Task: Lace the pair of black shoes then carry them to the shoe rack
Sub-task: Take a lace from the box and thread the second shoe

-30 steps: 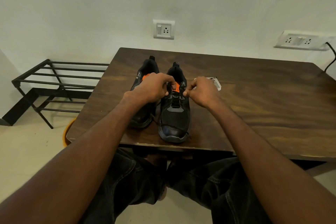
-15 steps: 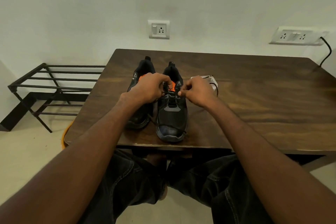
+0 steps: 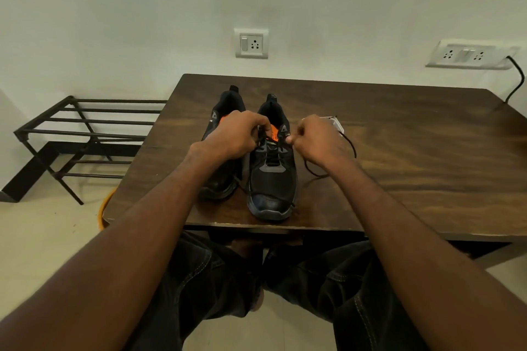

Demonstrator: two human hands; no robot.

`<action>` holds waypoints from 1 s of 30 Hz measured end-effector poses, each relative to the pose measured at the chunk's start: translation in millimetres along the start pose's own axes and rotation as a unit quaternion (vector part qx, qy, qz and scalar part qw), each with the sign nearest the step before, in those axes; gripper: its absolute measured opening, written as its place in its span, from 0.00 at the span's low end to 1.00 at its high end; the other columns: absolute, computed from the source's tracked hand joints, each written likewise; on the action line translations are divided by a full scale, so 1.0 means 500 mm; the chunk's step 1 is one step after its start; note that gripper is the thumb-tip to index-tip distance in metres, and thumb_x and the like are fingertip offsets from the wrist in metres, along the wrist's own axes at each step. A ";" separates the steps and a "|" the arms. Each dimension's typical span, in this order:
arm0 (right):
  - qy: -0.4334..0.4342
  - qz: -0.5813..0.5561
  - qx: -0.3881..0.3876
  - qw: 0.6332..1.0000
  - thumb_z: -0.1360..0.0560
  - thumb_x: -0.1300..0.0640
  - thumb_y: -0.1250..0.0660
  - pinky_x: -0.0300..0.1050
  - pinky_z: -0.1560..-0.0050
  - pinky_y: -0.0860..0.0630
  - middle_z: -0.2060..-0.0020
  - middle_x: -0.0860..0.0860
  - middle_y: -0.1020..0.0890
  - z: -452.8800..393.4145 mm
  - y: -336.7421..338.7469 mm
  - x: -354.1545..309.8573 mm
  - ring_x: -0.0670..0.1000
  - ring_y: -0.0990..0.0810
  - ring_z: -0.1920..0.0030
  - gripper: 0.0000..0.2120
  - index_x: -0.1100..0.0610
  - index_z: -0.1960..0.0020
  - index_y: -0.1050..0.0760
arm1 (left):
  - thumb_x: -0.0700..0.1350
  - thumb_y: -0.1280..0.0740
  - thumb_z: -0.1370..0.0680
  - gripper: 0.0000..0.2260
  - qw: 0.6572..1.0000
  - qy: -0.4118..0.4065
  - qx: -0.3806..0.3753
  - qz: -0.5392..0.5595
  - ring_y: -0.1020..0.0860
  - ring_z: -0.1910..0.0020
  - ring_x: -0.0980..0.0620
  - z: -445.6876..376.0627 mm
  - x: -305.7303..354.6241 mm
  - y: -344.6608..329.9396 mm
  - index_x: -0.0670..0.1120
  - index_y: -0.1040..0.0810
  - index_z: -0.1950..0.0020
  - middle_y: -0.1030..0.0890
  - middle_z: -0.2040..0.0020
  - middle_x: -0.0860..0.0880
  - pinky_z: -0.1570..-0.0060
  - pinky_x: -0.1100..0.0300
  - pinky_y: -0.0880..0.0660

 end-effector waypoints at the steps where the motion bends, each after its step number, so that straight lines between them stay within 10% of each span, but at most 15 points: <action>1: -0.027 0.016 0.042 0.999 0.22 0.48 0.26 0.51 0.52 0.18 0.63 0.51 0.18 -0.004 0.013 0.011 0.53 0.18 0.59 0.11 0.54 0.58 0.17 | 0.34 0.31 0.22 0.15 1.000 0.000 -0.004 0.005 0.22 0.60 0.54 0.000 -0.002 0.001 0.53 0.18 0.45 0.21 0.61 0.53 0.50 0.52 0.20; 23: 0.002 -0.059 -0.056 0.997 0.21 0.56 0.31 0.59 0.51 0.16 0.62 0.55 0.14 -0.009 -0.017 -0.001 0.55 0.14 0.59 0.07 0.58 0.56 0.19 | 0.39 0.27 0.22 0.26 0.998 0.052 -0.014 0.023 0.20 0.54 0.53 -0.007 -0.027 -0.009 0.48 0.32 0.26 0.19 0.54 0.49 0.45 0.53 0.21; 27: -0.010 -0.262 -0.125 0.957 0.20 0.63 0.28 0.51 0.55 0.14 0.62 0.57 0.13 0.027 0.025 -0.030 0.54 0.13 0.62 0.02 0.61 0.49 0.20 | 0.50 0.28 0.20 0.20 0.993 0.044 0.106 -0.001 0.22 0.50 0.53 -0.007 -0.018 0.022 0.48 0.27 0.31 0.19 0.49 0.50 0.45 0.53 0.23; 30: 0.059 -0.390 -0.153 0.906 0.21 0.66 0.28 0.49 0.50 0.15 0.57 0.62 0.13 0.053 0.061 -0.081 0.57 0.14 0.58 0.07 0.66 0.43 0.19 | 0.56 0.36 0.16 0.13 0.969 0.074 0.146 0.185 0.17 0.57 0.52 -0.007 -0.008 0.035 0.47 0.22 0.40 0.17 0.57 0.49 0.54 0.56 0.21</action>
Point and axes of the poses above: each hand's wrist, its own z-axis away from the middle knuckle, its own y-axis out of the back of the hand, x = y × z, the point moved 5 cm from there along -z, towards the middle knuckle
